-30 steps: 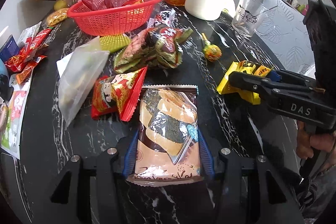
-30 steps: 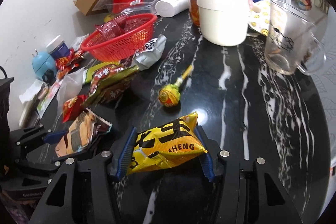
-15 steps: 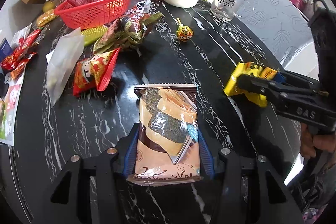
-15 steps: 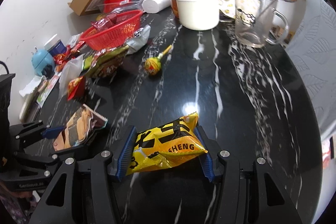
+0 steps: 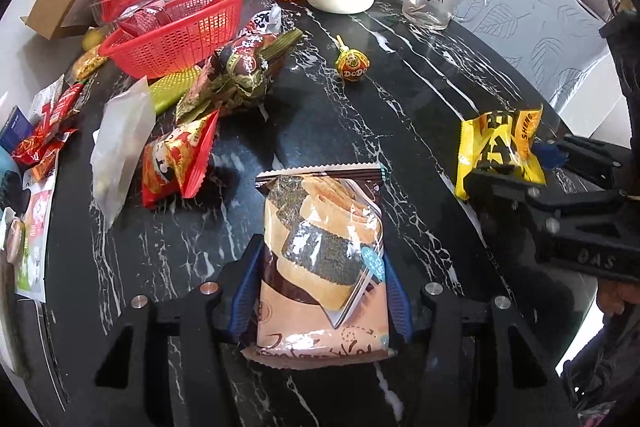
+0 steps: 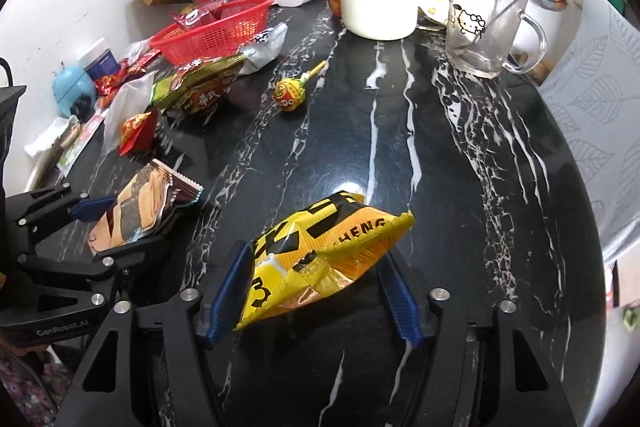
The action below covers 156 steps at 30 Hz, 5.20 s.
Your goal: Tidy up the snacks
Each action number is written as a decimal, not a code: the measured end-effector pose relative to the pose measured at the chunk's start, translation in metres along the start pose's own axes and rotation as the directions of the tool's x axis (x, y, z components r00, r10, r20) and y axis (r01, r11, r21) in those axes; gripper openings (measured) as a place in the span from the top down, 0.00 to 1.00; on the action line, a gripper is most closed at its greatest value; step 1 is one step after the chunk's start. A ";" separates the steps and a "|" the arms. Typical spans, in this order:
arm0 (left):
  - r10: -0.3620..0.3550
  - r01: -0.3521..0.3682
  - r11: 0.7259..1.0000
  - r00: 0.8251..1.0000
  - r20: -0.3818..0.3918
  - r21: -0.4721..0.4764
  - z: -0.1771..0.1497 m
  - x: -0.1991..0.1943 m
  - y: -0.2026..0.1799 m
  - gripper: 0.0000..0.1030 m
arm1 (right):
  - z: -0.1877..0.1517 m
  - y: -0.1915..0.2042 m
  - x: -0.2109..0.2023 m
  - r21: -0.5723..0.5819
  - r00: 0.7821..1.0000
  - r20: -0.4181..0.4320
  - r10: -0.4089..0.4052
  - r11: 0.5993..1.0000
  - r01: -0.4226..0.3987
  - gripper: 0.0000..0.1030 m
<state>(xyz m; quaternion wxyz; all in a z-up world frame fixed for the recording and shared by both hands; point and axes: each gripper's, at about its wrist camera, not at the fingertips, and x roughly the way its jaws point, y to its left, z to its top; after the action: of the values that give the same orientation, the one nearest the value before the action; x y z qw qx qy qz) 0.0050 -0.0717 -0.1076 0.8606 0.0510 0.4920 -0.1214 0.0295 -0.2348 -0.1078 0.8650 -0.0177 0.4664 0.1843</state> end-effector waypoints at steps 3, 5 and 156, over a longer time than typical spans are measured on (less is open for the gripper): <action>0.000 0.000 1.000 1.000 0.006 0.001 0.000 0.000 0.002 0.51 | 0.000 -0.003 -0.001 0.026 1.000 0.010 0.012 1.000 -0.012 0.57; 0.006 -0.006 1.000 1.000 0.004 0.005 0.000 -0.001 0.003 0.52 | -0.001 -0.005 -0.002 0.040 1.000 0.021 0.019 0.999 -0.020 0.58; 0.219 -0.174 0.975 0.857 0.466 -0.138 0.196 -0.138 0.117 0.32 | 0.238 0.090 -0.063 -0.260 0.934 0.347 0.086 0.966 0.008 0.39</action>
<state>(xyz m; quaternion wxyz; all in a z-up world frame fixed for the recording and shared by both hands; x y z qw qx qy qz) 0.1317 0.0230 0.1068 0.9646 0.0304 0.2613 -0.0191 0.1589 -0.1214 0.0905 0.9214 -0.0867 0.2751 0.2605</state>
